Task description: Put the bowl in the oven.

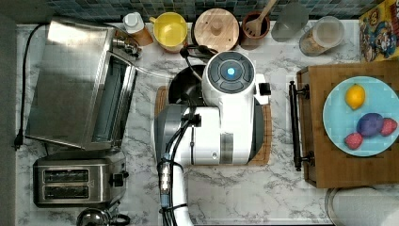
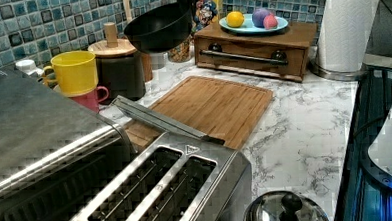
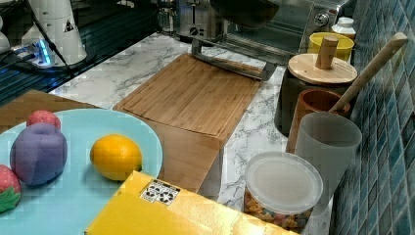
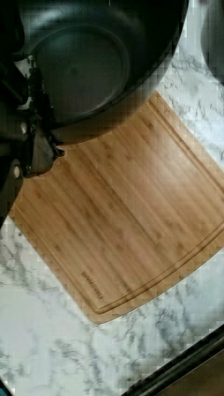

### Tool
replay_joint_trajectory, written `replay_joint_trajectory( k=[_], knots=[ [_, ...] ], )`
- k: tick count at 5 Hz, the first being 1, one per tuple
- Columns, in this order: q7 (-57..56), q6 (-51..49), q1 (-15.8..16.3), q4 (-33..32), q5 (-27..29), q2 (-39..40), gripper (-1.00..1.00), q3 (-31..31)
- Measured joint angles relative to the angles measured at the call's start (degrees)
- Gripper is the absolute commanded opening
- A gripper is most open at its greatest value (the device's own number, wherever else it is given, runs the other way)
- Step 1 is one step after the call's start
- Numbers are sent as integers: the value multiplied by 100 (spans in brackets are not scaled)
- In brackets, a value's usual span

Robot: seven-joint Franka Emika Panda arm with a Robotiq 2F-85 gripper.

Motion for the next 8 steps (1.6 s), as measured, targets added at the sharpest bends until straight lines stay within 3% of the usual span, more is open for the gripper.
replay_joint_trajectory(
  k=[3,5,8],
  knots=[
    [-790,1130,118,-492,234,0,-100,302],
    [-789,972,289,-571,186,240,-100,810],
    [-632,1498,452,-582,198,967,-100,1041]
  ],
)
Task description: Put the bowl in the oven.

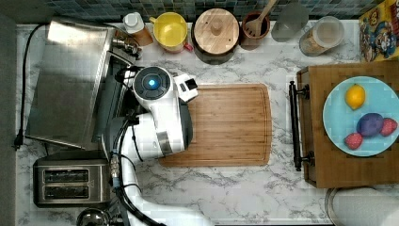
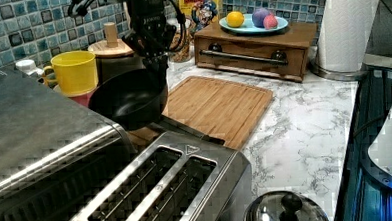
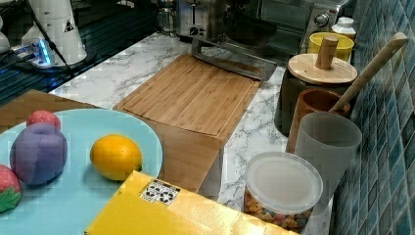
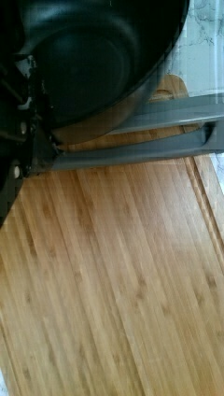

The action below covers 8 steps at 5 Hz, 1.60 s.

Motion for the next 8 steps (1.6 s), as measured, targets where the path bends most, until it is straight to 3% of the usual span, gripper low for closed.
replay_joint_trajectory(
  k=[2,4,5,6,8],
  knots=[
    [-1,705,39,-45,270,45,-100,87],
    [0,722,227,201,284,385,-100,159],
    [0,1035,336,302,521,689,-100,232],
    [-7,1332,349,308,1236,881,-100,395],
    [-8,2062,447,297,1333,985,-100,455]
  ],
)
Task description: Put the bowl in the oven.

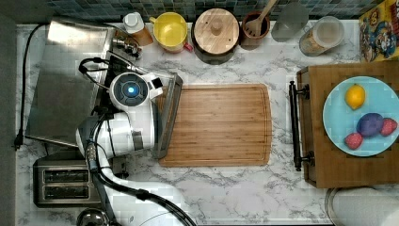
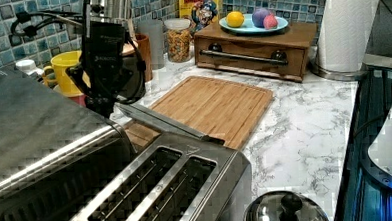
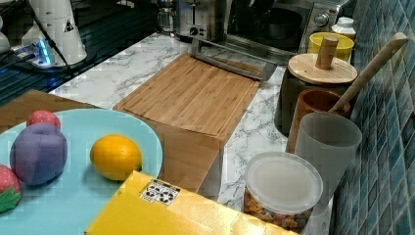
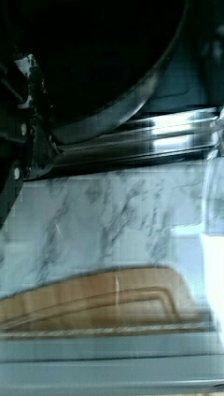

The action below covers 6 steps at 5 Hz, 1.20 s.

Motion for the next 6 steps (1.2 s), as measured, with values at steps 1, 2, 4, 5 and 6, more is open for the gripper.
replay_joint_trajectory(
  k=[1,2,4,5,6],
  knots=[
    [0,143,-1,0,-6,0,-100,0],
    [-34,76,-3,39,-6,64,-100,21],
    [-46,291,15,151,43,592,-93,218],
    [-46,453,5,140,36,603,0,236],
    [-46,512,4,151,43,565,0,234]
  ],
)
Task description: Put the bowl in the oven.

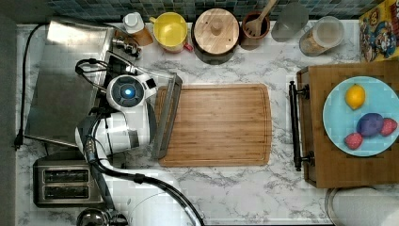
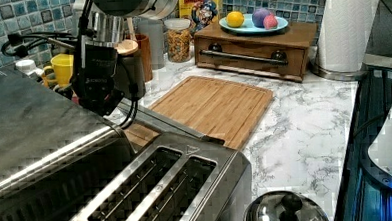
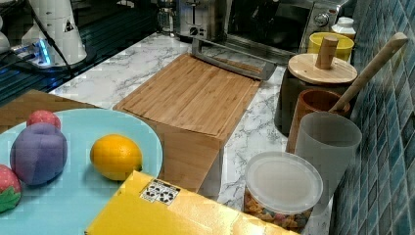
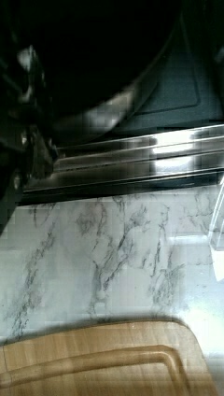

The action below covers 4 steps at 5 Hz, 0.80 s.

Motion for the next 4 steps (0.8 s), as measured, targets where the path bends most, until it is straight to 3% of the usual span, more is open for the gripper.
replay_joint_trajectory(
  k=[1,3,4],
  knots=[
    [0,-213,-174,6,386,-38,0,84],
    [-42,-557,-757,-39,1967,-150,0,441],
    [-45,-546,-944,-179,2042,-429,0,421]
  ],
)
